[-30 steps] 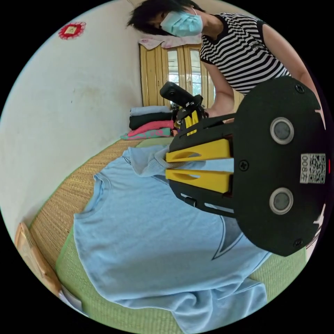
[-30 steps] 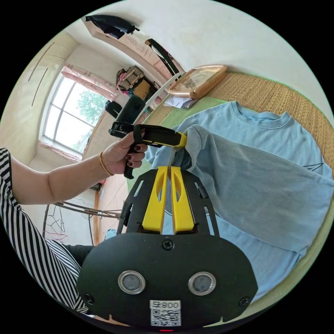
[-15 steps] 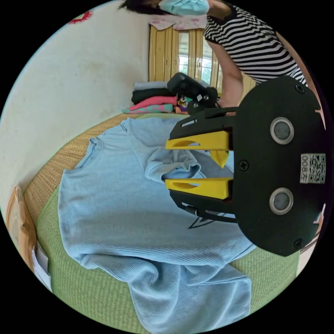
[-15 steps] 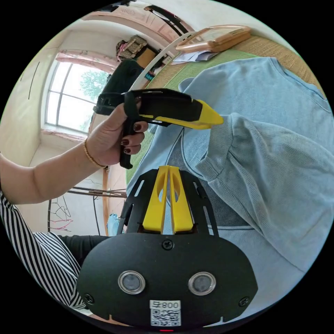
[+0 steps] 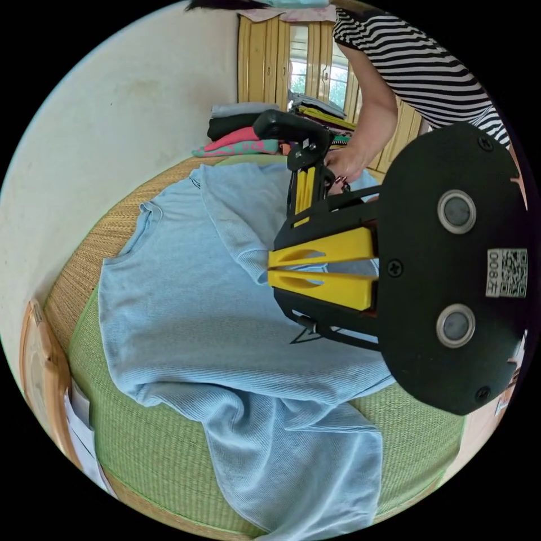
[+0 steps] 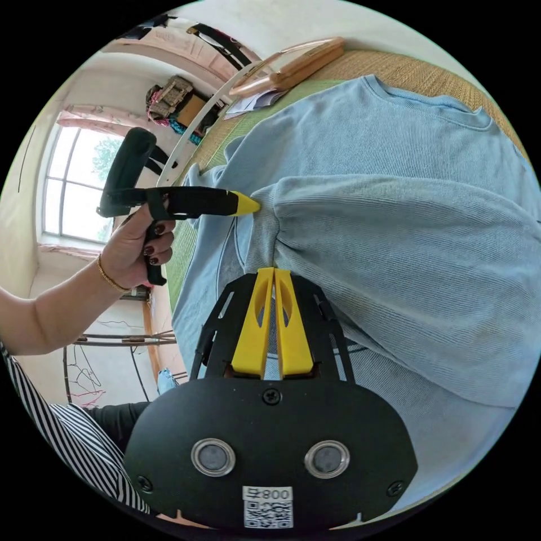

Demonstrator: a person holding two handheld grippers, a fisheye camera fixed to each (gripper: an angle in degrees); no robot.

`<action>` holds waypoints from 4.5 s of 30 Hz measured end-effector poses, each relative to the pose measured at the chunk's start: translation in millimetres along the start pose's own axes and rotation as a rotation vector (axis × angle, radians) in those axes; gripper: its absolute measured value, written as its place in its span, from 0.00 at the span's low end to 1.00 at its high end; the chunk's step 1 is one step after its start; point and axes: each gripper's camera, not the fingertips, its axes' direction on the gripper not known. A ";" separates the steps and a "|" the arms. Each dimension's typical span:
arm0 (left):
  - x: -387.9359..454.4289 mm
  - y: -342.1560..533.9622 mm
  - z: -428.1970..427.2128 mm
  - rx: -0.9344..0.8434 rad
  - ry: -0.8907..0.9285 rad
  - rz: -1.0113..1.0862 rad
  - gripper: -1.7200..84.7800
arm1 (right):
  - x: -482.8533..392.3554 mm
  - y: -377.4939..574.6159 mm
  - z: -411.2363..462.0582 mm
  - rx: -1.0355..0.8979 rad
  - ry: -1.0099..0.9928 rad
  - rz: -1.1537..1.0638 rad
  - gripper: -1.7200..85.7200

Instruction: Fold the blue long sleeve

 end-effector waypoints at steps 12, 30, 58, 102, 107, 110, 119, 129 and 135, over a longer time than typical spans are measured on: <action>67.4 -1.4 -24.5 0.133 0.140 0.162 0.03 | 71.4 43.3 -123.0 0.260 0.192 0.204 0.02; 198.0 -68.1 66.7 -0.077 0.153 0.459 0.02 | 146.3 90.4 -168.1 0.327 0.585 0.414 0.02; -173.4 364.7 -345.1 0.612 0.029 -0.715 0.14 | 68.0 -32.6 -152.3 0.178 0.007 0.076 0.02; 144.1 409.0 -178.3 0.298 0.040 0.251 0.05 | 120.5 -128.0 -192.2 0.189 -0.574 0.252 0.15; 201.7 409.3 -130.6 0.228 -0.107 0.387 0.05 | 151.0 -119.2 -198.8 0.197 -0.627 0.357 0.14; 231.0 406.4 -112.1 0.238 -0.172 0.427 0.05 | 159.6 -125.6 -203.3 0.167 -0.683 0.341 0.08; 339.8 398.9 -46.6 0.275 -0.112 0.684 0.05 | 159.8 -89.2 -341.3 0.400 -0.623 0.087 0.04; 374.9 381.0 83.3 0.028 0.030 0.703 0.05 | 227.2 23.3 -361.1 0.493 -0.469 0.389 0.04; 388.6 374.7 92.5 0.056 0.066 0.707 0.05 | 223.8 27.0 -369.8 0.566 -0.533 0.359 0.04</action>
